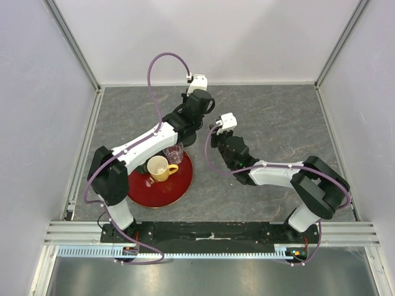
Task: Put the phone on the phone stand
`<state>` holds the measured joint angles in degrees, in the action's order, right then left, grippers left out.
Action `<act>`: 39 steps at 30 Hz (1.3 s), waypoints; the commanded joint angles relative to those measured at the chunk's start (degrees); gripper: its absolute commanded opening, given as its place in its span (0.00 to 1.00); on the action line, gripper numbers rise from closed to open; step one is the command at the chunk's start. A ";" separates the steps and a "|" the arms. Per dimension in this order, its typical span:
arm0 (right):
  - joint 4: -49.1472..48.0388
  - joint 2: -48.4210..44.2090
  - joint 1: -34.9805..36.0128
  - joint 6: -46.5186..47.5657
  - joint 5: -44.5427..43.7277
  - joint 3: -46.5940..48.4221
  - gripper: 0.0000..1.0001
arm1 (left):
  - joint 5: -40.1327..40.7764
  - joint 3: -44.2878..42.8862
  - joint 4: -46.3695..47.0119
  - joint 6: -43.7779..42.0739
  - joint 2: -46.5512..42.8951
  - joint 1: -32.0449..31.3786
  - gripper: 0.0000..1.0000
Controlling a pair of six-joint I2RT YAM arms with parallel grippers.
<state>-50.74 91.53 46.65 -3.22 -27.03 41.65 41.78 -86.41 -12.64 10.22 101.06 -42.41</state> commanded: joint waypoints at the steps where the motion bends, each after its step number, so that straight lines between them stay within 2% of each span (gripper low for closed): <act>1: 0.46 -1.35 -0.42 0.49 -2.68 2.65 0.27 | 2.71 6.25 -2.22 -6.00 -2.95 0.84 0.02; 3: 4.58 -1.79 -2.43 -1.33 -0.24 3.35 0.40 | 1.90 7.75 -1.86 -6.18 -3.93 1.02 0.02; 6: 6.53 -2.06 -8.93 -6.24 11.07 3.17 0.51 | -2.03 9.15 -1.51 -5.57 -5.95 1.37 0.02; 7: 7.05 -1.79 -11.91 -7.14 16.95 3.70 0.52 | -3.44 9.59 -1.51 -5.30 -7.09 1.46 0.02; 9: 6.10 -0.48 -13.95 -8.37 21.73 3.62 0.56 | -5.47 10.12 -2.20 -3.46 -7.89 1.98 0.02; 11: 5.21 1.10 -16.85 -9.78 30.32 4.05 0.57 | -6.53 9.60 -3.61 -1.88 -8.59 2.86 0.02; 13: 4.78 2.25 -18.43 -10.66 35.26 4.93 0.58 | -7.76 9.25 -5.72 0.41 -8.86 3.48 0.12; 14: 3.21 3.47 -18.88 -10.84 40.60 5.11 0.58 | -8.37 8.63 -6.25 0.94 -8.86 4.17 0.16; 18: 2.75 5.59 -18.97 -11.28 45.04 6.86 0.58 | -8.12 8.01 -8.53 3.57 -9.21 4.62 0.48; 19: 2.75 5.77 -18.97 -11.28 45.57 7.30 0.58 | -8.47 8.10 -8.62 4.02 -9.30 4.71 0.53; 22: 2.75 6.38 -18.97 -11.28 47.50 7.83 0.59 | -11.10 8.45 -8.98 6.12 -10.35 5.41 0.65; 24: 2.93 6.47 -19.06 -11.02 48.38 7.92 0.59 | -14.16 9.07 -8.63 7.35 -11.31 6.29 0.70; 29: 3.37 7.52 -19.06 -10.84 50.40 8.89 0.59 | -19.71 11.69 -5.83 8.24 -12.72 8.39 0.71; 33: 3.81 8.05 -19.06 -10.58 51.55 9.50 0.60 | -21.03 12.84 -5.46 9.20 -13.60 9.54 0.59; 38: 4.33 8.40 -19.14 -10.14 53.03 9.94 0.60 | -25.42 15.13 -3.71 7.98 -15.62 9.89 0.58; 39: 4.25 8.49 -19.14 -10.14 53.48 10.20 0.60 | -27.09 15.57 -2.57 7.89 -15.97 9.98 0.53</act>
<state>-45.12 99.42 27.62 -13.72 23.33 48.99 19.33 -72.49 -19.14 16.93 88.84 -33.08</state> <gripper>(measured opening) 0.602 0.588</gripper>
